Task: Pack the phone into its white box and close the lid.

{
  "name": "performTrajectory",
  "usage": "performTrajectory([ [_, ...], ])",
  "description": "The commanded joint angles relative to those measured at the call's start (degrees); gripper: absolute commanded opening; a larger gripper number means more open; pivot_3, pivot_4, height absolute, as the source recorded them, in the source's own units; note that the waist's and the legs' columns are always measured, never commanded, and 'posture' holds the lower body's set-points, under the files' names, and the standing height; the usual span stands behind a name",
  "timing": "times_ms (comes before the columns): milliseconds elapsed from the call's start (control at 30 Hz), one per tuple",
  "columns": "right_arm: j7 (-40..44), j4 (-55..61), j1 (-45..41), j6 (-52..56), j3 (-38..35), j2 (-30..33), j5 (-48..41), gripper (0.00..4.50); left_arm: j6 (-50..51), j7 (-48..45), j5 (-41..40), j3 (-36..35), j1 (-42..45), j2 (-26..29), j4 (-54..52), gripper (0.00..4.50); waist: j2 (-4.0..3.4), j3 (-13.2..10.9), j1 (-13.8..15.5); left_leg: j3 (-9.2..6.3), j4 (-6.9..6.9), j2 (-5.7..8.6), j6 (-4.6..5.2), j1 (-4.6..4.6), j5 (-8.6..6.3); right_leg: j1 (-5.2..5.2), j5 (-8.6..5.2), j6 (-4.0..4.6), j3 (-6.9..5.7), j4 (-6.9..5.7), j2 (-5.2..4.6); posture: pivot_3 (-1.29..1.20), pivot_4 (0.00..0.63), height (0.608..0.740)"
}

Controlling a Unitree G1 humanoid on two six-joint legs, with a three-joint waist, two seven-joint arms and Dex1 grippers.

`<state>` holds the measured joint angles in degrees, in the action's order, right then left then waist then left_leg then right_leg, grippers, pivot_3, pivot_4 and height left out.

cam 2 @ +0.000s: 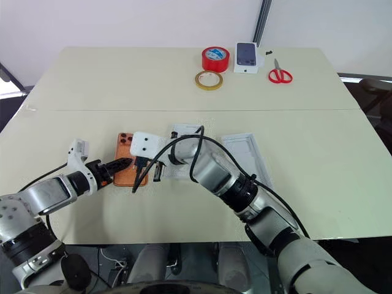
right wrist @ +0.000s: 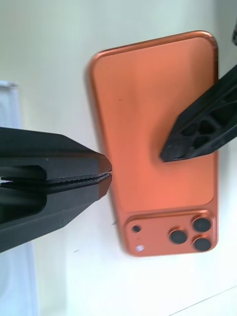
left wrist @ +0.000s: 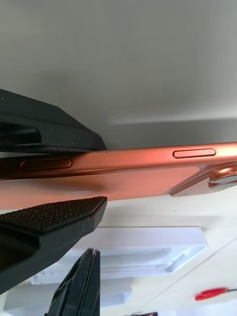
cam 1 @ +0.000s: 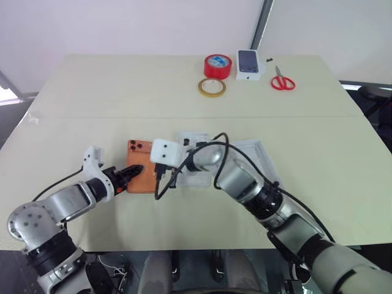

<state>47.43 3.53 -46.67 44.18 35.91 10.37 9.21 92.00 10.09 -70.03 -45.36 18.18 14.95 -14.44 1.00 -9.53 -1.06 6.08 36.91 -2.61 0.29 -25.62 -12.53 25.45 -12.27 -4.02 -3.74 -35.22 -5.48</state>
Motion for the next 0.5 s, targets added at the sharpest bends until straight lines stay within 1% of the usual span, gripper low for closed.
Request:
performTrajectory([
  [33,0.68,5.49,0.34,1.56,-2.21,1.37,-1.56,0.00,0.03,1.89,-4.57,-1.21,-0.43,0.05,-0.06,1.41,0.00,0.00,0.00,0.00,0.00,0.00,0.00,0.01,0.00,0.02,0.00,0.00,0.00,0.00,0.00,0.00,0.150,0.740],
  [133,0.88,7.76,0.56,2.82,-3.17,2.74,-2.67,0.00,-1.35,4.12,-7.60,-1.02,-1.25,0.56,0.39,0.59,0.01,-0.01,0.02,0.00,-0.01,0.00,0.00,0.00,-0.01,0.13,0.00,0.01,0.01,0.03,-0.01,0.00,0.150,0.740],
  [167,0.90,8.26,0.57,3.10,-3.39,3.05,-3.00,0.00,-2.11,5.03,-9.00,-0.71,-1.65,0.90,0.59,0.11,0.01,0.00,0.03,-0.01,-0.01,-0.01,0.00,0.01,-0.01,0.20,0.00,0.01,0.00,0.05,0.00,0.00,0.150,0.740],
  [200,0.97,8.85,0.62,3.32,-3.73,3.42,-3.32,0.00,-3.16,6.10,-10.83,-0.17,-2.23,1.41,0.83,0.03,0.00,-0.01,-0.06,-0.01,-0.03,-0.01,-0.01,0.05,-0.01,0.18,0.00,0.01,0.01,0.06,-0.01,0.00,0.150,0.740],
  [300,2.41,12.64,0.95,3.70,-6.92,6.04,-5.89,0.00,-9.48,10.94,-20.22,1.89,-3.99,2.97,1.42,0.03,0.03,-0.02,-0.04,0.00,-0.10,-0.01,0.00,0.04,-0.01,0.20,0.01,0.03,0.04,0.06,-0.02,0.00,0.150,0.740],
  [433,5.97,17.59,2.50,4.02,-15.20,11.59,-12.64,0.00,-22.84,19.30,-35.27,7.47,-4.49,6.17,0.49,0.03,0.12,-0.09,0.43,-0.01,-0.15,-0.01,-0.01,-0.12,-0.01,0.40,0.01,0.04,0.05,0.07,-0.06,0.00,0.150,0.740],
  [500,6.73,17.94,3.45,4.77,-19.80,14.10,-15.63,0.00,-27.87,22.15,-39.53,11.29,-3.57,7.79,-0.54,0.03,0.12,-0.09,0.48,-0.01,-0.15,0.02,-0.01,-0.30,-0.01,0.51,0.03,0.08,0.05,0.14,-0.11,0.00,0.150,0.740],
])
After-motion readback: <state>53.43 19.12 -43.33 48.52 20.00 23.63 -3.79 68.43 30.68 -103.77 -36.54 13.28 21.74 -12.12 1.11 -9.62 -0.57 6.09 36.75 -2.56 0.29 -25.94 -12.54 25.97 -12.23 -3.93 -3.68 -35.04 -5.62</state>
